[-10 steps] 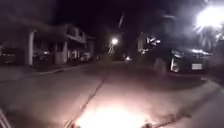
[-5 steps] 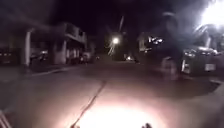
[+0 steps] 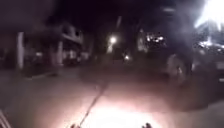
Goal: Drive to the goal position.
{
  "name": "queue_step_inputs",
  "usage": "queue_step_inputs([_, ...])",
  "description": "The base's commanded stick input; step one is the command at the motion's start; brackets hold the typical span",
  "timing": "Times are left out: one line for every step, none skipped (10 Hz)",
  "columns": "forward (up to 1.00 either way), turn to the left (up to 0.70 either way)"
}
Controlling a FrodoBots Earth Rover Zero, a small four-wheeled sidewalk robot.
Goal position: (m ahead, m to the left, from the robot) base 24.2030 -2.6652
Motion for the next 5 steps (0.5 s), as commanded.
queue_step_inputs([0.85,0.00])
queue_step_inputs([0.85,0.00])
queue_step_inputs([0.85,0.00])
queue_step_inputs([0.85,0.00])
queue_step_inputs([0.85,0.00])
